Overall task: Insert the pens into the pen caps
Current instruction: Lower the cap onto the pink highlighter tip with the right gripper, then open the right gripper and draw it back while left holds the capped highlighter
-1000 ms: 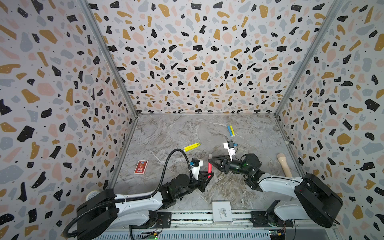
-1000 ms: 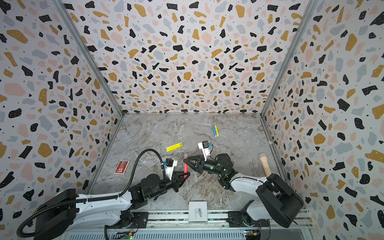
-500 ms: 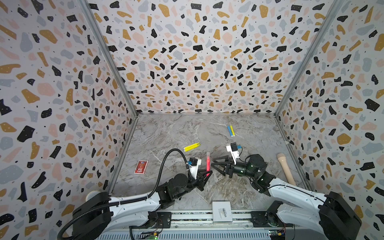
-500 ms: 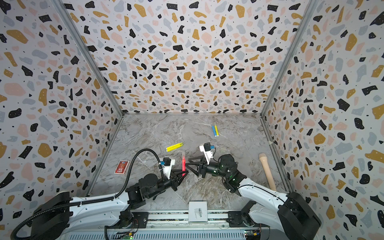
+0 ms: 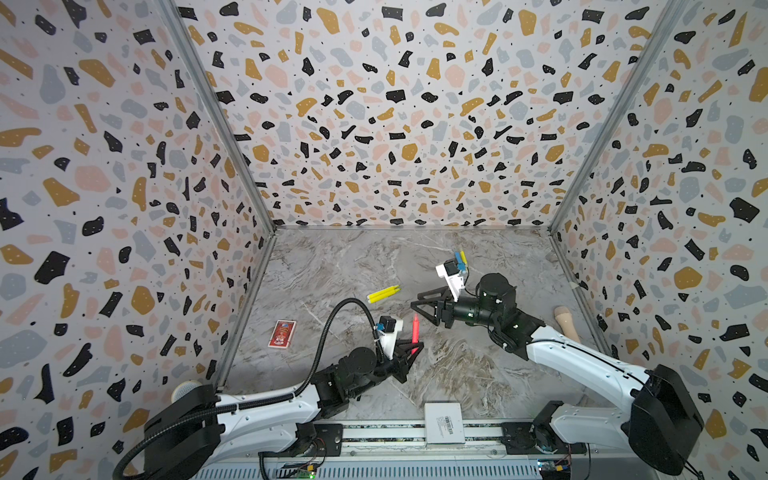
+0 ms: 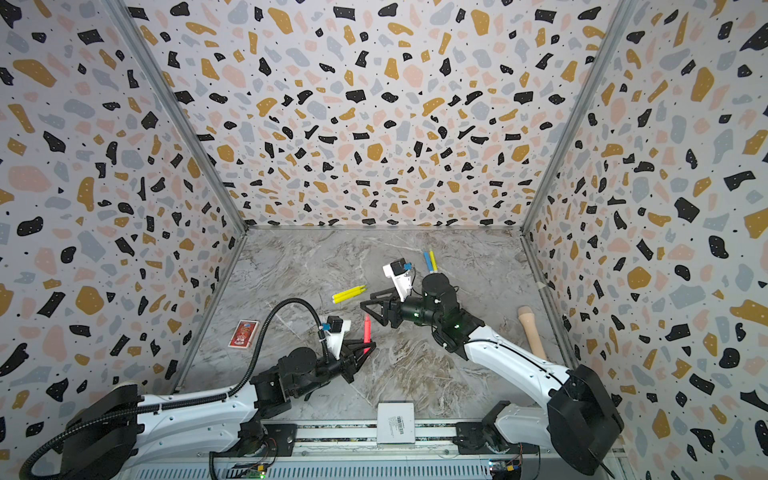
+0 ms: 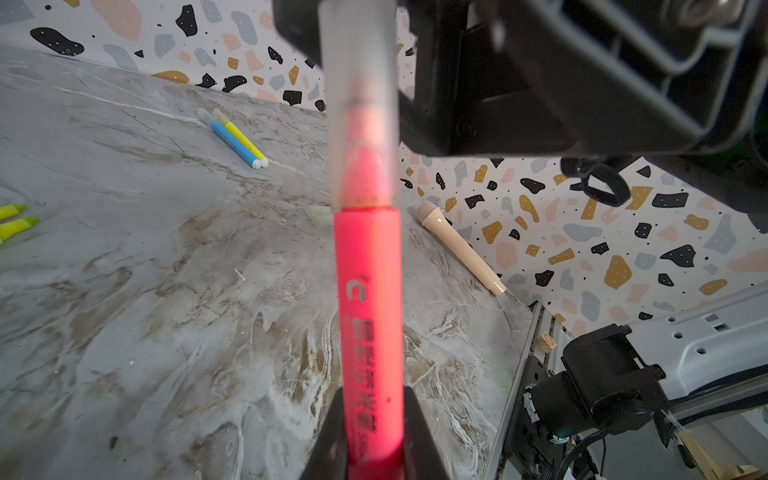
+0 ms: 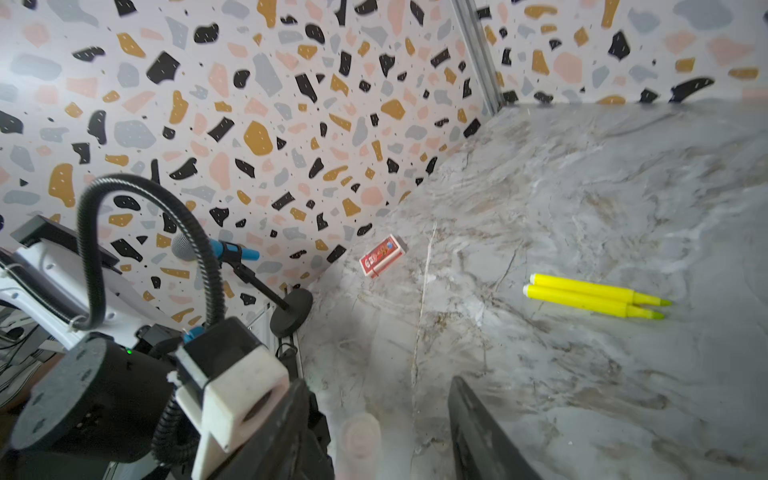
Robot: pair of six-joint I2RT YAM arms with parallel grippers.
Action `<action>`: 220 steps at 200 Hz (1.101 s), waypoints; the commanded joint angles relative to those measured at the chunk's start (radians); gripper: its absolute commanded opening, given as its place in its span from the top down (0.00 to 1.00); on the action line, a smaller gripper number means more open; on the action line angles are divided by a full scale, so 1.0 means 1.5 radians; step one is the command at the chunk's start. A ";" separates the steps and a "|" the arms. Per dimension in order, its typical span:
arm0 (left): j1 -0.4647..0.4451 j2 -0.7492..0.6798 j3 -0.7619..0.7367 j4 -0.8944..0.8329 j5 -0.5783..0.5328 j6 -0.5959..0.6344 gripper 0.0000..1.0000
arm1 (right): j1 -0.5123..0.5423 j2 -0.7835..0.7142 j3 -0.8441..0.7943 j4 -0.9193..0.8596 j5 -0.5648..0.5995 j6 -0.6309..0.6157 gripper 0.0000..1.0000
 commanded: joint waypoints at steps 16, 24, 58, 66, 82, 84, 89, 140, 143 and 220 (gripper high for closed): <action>0.002 -0.006 0.015 0.018 -0.004 0.017 1.00 | 0.012 0.007 0.029 -0.015 -0.005 -0.015 0.48; 0.002 -0.006 0.015 0.018 -0.004 0.016 1.00 | 0.012 0.008 0.029 -0.014 -0.005 -0.015 0.48; 0.002 -0.005 0.017 0.016 -0.005 0.018 1.00 | 0.012 0.013 0.031 -0.017 -0.008 -0.020 0.50; 0.002 -0.004 0.018 0.015 -0.004 0.019 1.00 | 0.013 0.013 0.031 -0.016 -0.008 -0.020 0.50; 0.002 0.000 0.019 0.017 -0.004 0.020 1.00 | 0.012 0.015 0.033 -0.016 -0.010 -0.022 0.51; 0.002 0.001 0.020 0.016 -0.004 0.021 1.00 | 0.012 0.015 0.034 -0.016 -0.011 -0.022 0.52; 0.002 0.003 0.021 0.017 -0.003 0.020 1.00 | 0.013 0.015 0.034 -0.014 -0.012 -0.022 0.53; 0.002 -0.001 0.028 0.016 -0.002 0.020 1.00 | 0.019 0.022 0.008 -0.002 -0.026 -0.021 0.90; 0.002 -0.001 0.029 0.017 0.000 0.020 1.00 | 0.021 0.022 0.004 -0.001 -0.023 -0.023 0.92; 0.030 -0.106 0.064 0.017 0.008 0.047 1.00 | 0.150 0.007 -0.276 0.197 0.089 0.059 1.00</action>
